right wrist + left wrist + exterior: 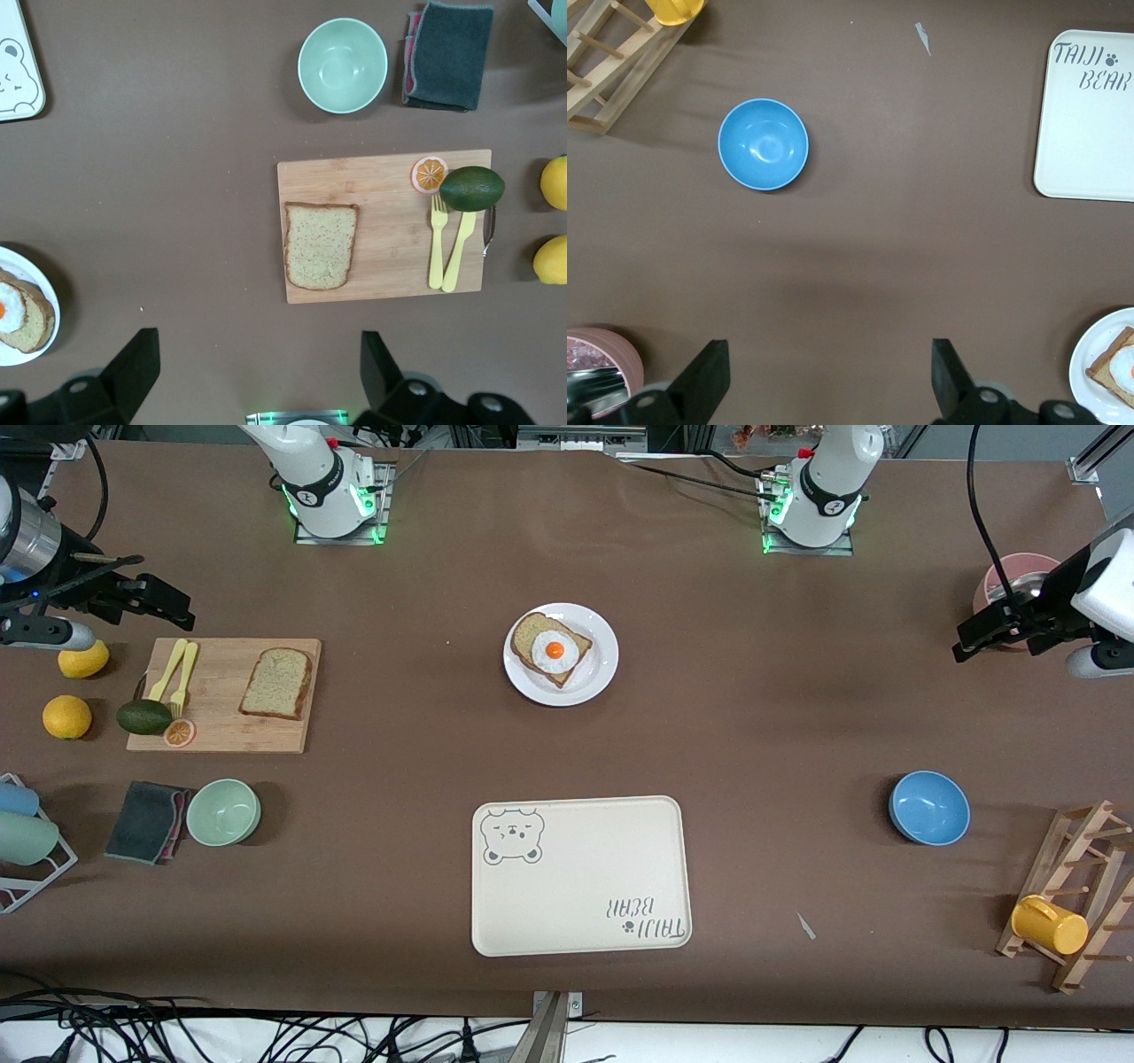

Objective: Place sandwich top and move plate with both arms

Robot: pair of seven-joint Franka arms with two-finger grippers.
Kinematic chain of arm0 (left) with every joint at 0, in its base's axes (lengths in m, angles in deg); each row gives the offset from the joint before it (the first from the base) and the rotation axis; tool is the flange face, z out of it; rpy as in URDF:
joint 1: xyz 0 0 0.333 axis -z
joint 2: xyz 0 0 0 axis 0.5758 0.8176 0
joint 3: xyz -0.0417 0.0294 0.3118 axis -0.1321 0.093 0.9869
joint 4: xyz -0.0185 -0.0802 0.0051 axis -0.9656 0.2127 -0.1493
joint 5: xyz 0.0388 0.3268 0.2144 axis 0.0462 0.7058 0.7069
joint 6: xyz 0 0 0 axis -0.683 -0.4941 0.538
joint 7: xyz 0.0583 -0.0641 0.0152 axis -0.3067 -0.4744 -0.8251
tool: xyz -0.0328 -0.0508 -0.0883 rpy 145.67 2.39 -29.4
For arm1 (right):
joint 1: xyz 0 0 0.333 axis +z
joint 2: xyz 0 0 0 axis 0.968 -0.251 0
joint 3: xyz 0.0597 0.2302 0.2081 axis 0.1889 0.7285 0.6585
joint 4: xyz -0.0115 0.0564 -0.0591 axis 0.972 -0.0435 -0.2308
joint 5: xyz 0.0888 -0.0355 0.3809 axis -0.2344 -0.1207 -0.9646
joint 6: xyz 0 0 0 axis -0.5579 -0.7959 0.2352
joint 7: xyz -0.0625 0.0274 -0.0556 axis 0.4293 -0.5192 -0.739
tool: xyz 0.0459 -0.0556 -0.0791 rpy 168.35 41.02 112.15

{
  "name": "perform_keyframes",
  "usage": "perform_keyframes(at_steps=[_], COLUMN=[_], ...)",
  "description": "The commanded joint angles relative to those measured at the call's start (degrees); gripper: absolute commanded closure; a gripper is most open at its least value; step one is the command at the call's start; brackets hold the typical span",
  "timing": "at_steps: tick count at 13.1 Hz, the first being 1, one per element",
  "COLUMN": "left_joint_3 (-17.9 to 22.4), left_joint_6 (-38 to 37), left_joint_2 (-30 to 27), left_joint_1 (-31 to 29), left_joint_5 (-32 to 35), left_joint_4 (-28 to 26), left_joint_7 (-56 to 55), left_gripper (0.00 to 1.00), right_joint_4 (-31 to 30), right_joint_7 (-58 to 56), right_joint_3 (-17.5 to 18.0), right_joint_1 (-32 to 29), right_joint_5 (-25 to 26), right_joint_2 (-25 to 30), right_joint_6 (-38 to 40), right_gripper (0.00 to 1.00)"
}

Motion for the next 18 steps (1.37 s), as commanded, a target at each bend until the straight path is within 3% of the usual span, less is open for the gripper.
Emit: perform_keyframes(at_steps=[1,18], left_joint_3=[0.1,0.0], left_joint_6=[-1.3,-1.3], left_joint_2=[0.5,0.5], left_joint_1=[-0.3,-0.3], left_joint_5=[-1.6,-1.6], left_joint_4=[1.5,1.5], left_joint_7=[-0.3,-0.3], left_gripper=[0.0,0.0], right_joint_4=[-1.6,-2.0], right_joint_7=[-0.9,0.5], right_joint_3=[-0.1,0.8], right_joint_1=[-0.3,-0.1], right_joint_5=[-0.9,0.0], right_joint_2=[1.8,1.1], right_joint_6=[-0.1,-2.4], right_gripper=[0.0,0.01])
